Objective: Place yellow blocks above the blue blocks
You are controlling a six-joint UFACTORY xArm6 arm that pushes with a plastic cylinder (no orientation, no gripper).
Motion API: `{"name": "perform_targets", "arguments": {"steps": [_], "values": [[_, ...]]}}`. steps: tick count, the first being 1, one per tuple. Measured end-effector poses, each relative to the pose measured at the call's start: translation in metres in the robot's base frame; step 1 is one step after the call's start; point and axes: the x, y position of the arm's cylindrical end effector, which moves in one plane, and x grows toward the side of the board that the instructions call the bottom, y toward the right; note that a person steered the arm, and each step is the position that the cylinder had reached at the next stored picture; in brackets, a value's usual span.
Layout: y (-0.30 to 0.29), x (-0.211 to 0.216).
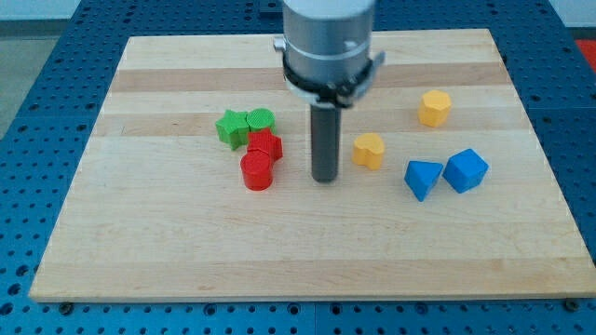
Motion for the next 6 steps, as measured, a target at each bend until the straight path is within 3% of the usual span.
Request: {"name": "perform_targets", "arguments": {"steps": [1, 2, 3, 4, 5, 6], "values": [[0.019, -0.051], [0.060, -0.052], [0.031, -0.038], [0.103, -0.030], [0.117, -0.072], [0.139, -0.053]]}}
